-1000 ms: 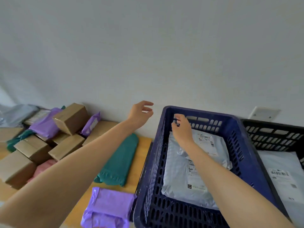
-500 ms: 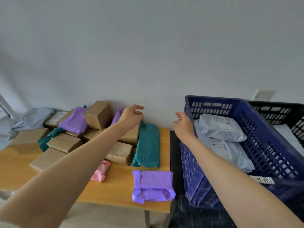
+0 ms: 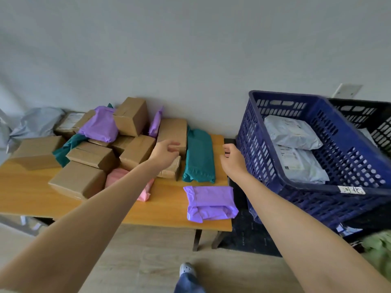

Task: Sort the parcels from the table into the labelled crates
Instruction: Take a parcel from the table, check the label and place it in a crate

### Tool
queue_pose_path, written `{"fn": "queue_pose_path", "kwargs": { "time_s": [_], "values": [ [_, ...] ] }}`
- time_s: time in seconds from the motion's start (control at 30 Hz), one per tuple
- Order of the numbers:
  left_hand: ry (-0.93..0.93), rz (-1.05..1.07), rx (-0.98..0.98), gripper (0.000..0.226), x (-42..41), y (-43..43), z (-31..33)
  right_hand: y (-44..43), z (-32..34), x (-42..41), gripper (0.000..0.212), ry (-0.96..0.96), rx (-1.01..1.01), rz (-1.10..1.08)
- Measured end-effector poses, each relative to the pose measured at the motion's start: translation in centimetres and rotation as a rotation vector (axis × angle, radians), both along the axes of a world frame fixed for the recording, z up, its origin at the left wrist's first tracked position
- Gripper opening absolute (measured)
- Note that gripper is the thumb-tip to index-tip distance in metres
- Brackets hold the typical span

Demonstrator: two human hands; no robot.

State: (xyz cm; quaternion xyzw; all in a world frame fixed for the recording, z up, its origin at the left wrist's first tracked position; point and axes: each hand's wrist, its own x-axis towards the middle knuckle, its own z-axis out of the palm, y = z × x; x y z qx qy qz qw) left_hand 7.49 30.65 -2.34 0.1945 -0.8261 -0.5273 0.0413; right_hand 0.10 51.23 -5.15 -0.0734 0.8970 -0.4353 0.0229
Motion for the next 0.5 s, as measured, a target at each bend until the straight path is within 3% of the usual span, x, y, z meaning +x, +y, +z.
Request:
{"fn": "queue_pose_path", "kwargs": {
  "time_s": [0.5],
  "values": [
    [-0.281, -0.028, 0.019, 0.032, -7.8, -2.1, -9.1, -2.8, -9.9, -6.1, 0.043, -0.286, 0.047, 0.021]
  ]
}}
